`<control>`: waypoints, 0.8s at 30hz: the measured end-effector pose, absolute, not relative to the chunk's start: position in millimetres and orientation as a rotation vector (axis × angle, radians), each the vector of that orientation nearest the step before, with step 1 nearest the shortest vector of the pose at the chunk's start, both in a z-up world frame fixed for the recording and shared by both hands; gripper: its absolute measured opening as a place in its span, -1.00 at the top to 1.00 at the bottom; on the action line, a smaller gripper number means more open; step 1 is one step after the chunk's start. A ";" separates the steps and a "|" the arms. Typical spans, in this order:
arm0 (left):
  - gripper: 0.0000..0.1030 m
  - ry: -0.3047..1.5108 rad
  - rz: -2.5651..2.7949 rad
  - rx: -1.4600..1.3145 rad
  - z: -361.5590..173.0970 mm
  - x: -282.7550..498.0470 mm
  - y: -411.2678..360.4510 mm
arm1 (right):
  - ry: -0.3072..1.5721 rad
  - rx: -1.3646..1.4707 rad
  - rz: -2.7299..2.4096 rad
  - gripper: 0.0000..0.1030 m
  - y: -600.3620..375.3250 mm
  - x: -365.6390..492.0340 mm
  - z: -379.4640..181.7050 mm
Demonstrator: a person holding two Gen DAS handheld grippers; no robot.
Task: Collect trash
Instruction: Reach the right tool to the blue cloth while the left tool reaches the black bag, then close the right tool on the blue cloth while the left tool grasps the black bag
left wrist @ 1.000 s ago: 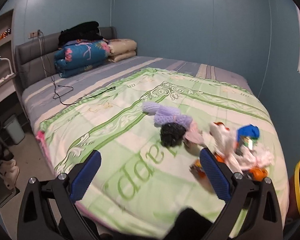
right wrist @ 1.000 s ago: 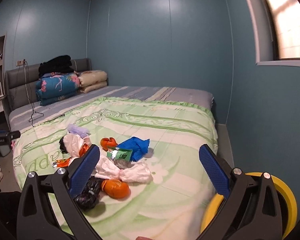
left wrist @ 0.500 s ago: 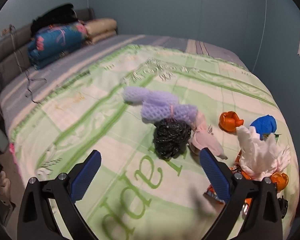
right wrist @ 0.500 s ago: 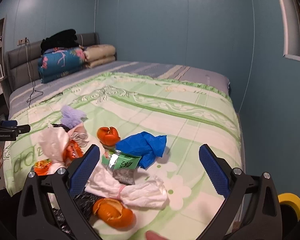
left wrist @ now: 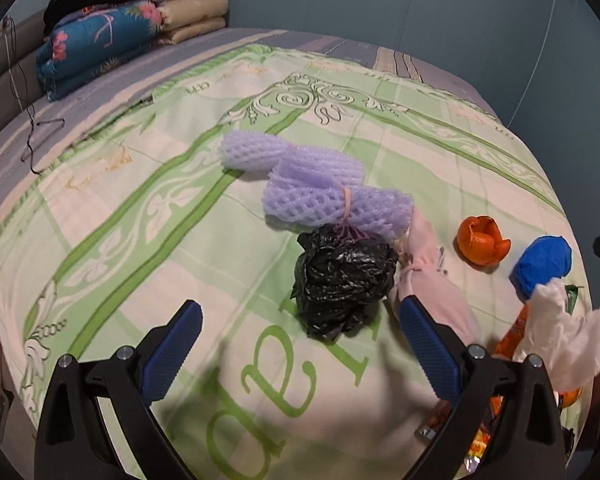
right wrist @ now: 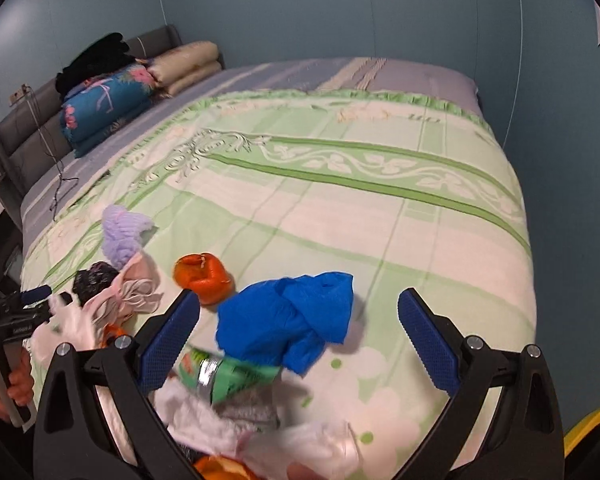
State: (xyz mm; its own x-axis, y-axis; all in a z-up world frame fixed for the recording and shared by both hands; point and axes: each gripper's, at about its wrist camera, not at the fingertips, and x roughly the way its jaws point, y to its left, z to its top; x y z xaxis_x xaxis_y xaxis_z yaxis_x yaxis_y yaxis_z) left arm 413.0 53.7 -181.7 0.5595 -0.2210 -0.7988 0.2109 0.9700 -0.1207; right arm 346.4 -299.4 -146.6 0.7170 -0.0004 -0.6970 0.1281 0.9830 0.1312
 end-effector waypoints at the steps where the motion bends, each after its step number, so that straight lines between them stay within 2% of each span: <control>1: -0.85 0.952 -0.255 -0.023 -183.9 416.1 53.8 | 0.775 0.173 -0.075 -0.85 -299.1 349.6 -148.0; 11: -0.84 1.006 -0.260 -0.147 -204.7 438.5 55.0 | 0.882 0.214 -0.094 -0.85 -301.6 373.9 -173.2; 12: -0.78 1.006 -0.263 -0.147 -205.9 438.5 53.4 | 0.886 0.214 -0.091 -0.84 -300.2 375.2 -175.2; 14: -0.54 1.013 -0.269 -0.146 -208.1 439.6 49.5 | 0.892 0.207 -0.095 -0.77 -297.2 376.4 -177.8; 15: -0.36 1.019 -0.276 -0.145 -209.4 440.3 47.1 | 0.896 0.200 -0.095 -0.55 -295.2 377.3 -179.3; 16: -0.16 1.022 -0.280 -0.144 -210.1 440.7 45.3 | 0.909 0.192 -0.090 -0.43 -293.0 379.5 -181.6; 18: 0.13 1.030 -0.285 -0.140 -212.0 441.7 41.9 | 0.933 0.182 -0.072 -0.06 -289.0 384.0 -186.3; 19: 0.19 1.031 -0.281 -0.139 -212.8 441.3 41.3 | 0.944 0.181 -0.061 0.08 -287.2 385.6 -188.2; 21: 0.32 1.032 -0.288 -0.149 -214.0 439.9 42.2 | 0.961 0.181 -0.035 0.60 -283.4 387.4 -190.2; 24: 0.41 1.029 -0.296 -0.184 -213.2 437.4 48.0 | 0.945 0.178 -0.025 0.79 -280.6 384.5 -186.3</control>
State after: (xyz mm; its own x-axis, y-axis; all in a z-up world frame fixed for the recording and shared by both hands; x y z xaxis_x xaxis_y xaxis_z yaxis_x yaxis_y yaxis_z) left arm 437.4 48.0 -213.2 0.4812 -0.3264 -0.8136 0.1550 0.9451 -0.2875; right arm 384.5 -280.6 -186.3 0.5862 0.0565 -0.8082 0.0988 0.9851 0.1405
